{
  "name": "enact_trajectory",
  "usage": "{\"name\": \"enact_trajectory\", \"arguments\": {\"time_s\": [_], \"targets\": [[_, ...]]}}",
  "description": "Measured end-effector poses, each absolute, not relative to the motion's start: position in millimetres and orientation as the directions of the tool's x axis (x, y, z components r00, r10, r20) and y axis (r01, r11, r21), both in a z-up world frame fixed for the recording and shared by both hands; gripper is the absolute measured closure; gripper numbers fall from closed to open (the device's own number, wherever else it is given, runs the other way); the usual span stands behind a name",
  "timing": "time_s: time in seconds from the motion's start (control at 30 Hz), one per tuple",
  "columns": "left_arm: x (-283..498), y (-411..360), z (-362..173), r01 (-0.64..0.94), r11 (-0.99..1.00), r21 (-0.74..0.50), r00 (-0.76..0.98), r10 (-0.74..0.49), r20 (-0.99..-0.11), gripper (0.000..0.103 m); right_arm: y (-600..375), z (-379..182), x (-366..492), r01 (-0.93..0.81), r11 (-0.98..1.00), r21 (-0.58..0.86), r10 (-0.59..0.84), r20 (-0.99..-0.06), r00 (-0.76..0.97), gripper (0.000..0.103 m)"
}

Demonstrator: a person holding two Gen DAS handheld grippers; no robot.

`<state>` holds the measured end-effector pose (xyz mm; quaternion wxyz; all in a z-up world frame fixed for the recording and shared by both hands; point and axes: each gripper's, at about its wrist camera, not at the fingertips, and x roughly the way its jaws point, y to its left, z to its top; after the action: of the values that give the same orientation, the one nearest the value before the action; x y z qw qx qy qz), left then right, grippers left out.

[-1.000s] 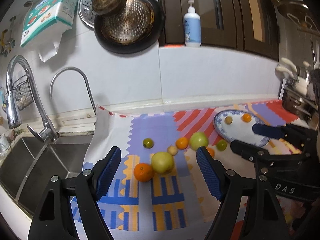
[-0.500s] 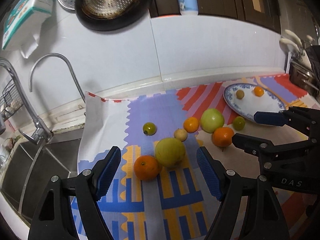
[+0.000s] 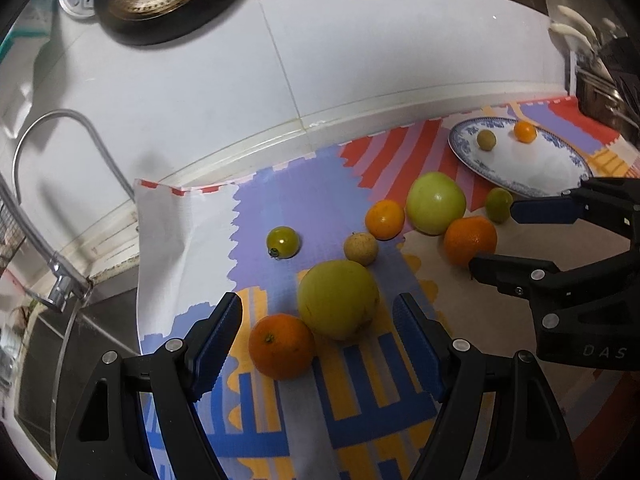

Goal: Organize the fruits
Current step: 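Grasp a large yellow-green citrus with the left tool while the right tool grasps an orange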

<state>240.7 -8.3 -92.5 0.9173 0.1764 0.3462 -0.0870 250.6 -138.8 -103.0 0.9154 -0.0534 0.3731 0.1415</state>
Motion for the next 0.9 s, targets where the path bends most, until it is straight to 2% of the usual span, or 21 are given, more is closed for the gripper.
{"name": "enact_trajectory", "arguments": {"time_s": [0.17, 0.47, 0.53, 0.63, 0.9], "targets": [[246, -14, -98, 0.314, 0.909, 0.275, 0.734, -0.048, -0.677, 0.027, -139, -109, 256, -0.302, 0.953, 0.019, 0.226, -0.71, 0.667, 0.041], [255, -19, -109, 0.333, 0.903, 0.27, 0.709, -0.052, -0.703, 0.04, -141, -113, 263, -0.303, 0.953, 0.024, 0.228, -0.716, 0.66, 0.042], [257, -20, -111, 0.342, 0.903, 0.262, 0.698, -0.058, -0.714, 0.047, -141, -115, 264, -0.306, 0.951, 0.029, 0.233, -0.72, 0.654, 0.045], [258, -20, -112, 0.344, 0.902, 0.261, 0.695, -0.058, -0.717, 0.05, -141, -118, 267, -0.309, 0.95, 0.043, 0.242, -0.727, 0.642, 0.046], [264, -20, -114, 0.326, 0.914, 0.242, 0.694, -0.058, -0.717, 0.053, -141, -126, 274, -0.304, 0.949, 0.085, 0.263, -0.743, 0.615, 0.054]]}}
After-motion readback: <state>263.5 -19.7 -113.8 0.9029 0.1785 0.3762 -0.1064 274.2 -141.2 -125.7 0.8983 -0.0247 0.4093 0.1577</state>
